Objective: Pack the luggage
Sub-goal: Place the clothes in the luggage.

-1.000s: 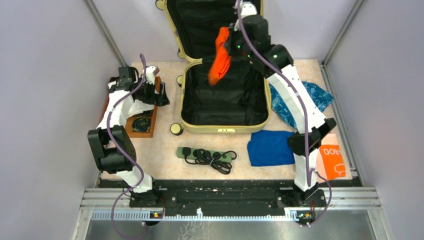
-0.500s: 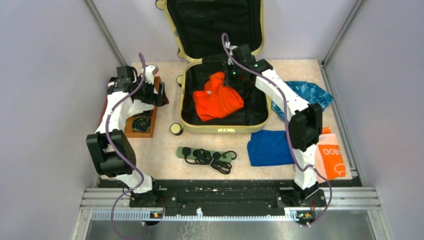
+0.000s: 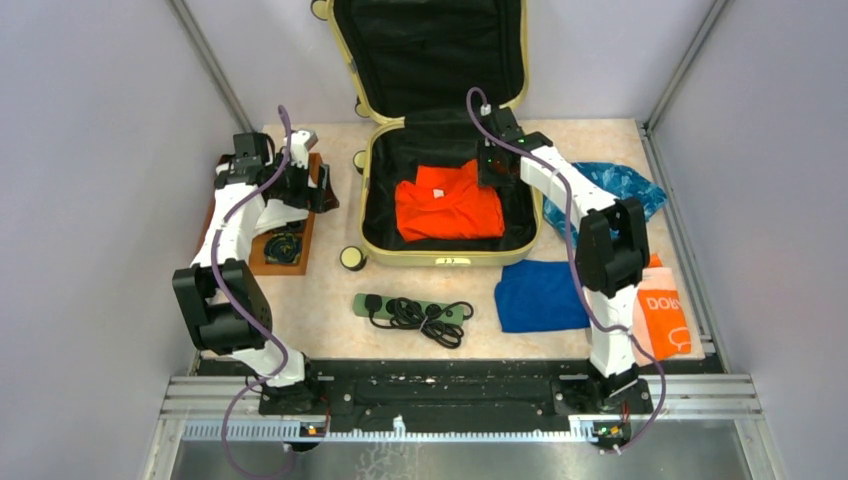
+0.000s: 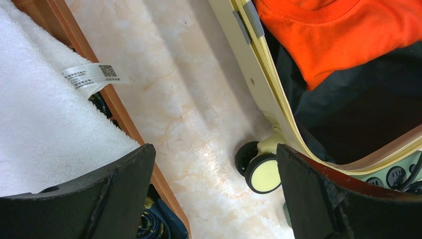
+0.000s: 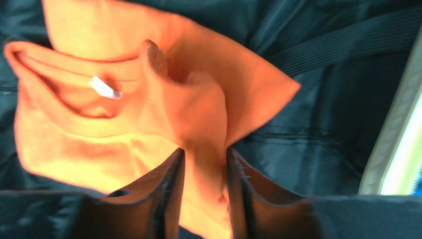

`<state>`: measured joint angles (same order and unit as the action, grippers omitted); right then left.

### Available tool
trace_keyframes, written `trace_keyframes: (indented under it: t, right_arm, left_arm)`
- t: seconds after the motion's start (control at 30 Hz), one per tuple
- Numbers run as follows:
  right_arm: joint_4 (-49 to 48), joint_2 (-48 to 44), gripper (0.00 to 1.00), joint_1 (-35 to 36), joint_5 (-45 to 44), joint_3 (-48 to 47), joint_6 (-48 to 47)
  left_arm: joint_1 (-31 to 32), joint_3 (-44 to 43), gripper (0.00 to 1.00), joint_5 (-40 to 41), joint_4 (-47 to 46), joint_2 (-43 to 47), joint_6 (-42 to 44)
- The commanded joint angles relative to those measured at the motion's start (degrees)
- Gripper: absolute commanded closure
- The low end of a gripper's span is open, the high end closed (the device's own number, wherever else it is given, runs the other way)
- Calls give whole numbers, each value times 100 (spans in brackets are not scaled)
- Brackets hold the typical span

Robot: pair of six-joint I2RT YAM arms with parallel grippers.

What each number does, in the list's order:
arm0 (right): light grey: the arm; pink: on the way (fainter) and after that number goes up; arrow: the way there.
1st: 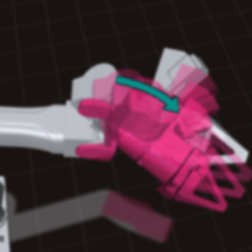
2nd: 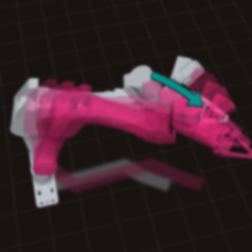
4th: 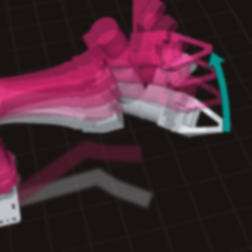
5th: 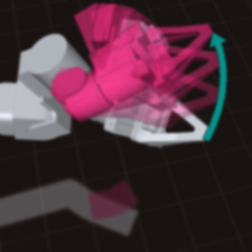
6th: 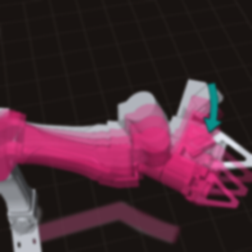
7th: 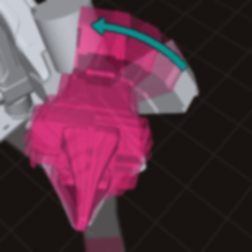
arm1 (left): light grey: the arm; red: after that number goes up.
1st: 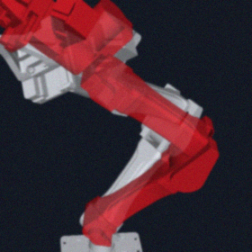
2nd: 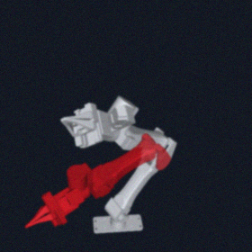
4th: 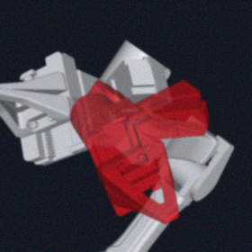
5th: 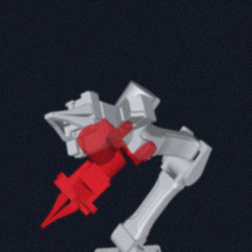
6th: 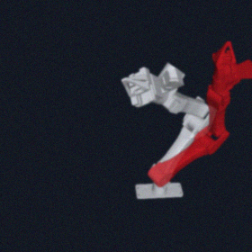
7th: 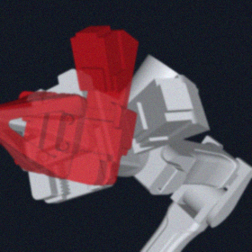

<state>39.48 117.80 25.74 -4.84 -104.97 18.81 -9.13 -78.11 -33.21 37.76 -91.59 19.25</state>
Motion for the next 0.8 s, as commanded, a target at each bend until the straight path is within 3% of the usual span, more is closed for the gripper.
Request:
trace_keyframes:
  t: [0.0,0.1,0.23,0.37,0.47,0.6,0.77]
  right_arm:
    - [46,245,47,-158,-717,-145,257]
    - [528,494,32,-161,-1171,-594,176]
    - [574,146,27,-157,-1534,-753,93]
    - [229,-463,41,4,-1256,-486,56]
    - [75,-562,61,290,-619,-395,91]
    - [-171,-276,65,405,384,-261,275]
    - [-484,358,71,-183,1014,5,636]
  left_arm:
    - [-10,-9,2,-124,-18,188,-24]
    - [-6,-16,2,-157,-23,224,-17]
    - [-9,-27,2,-187,-23,215,-17]
    - [-10,-38,2,-197,-38,204,-17]
    - [-2,-62,2,-269,-62,142,-51]
    - [15,-166,2,-341,6,72,-95]
    - [14,-214,2,-301,86,110,-11]
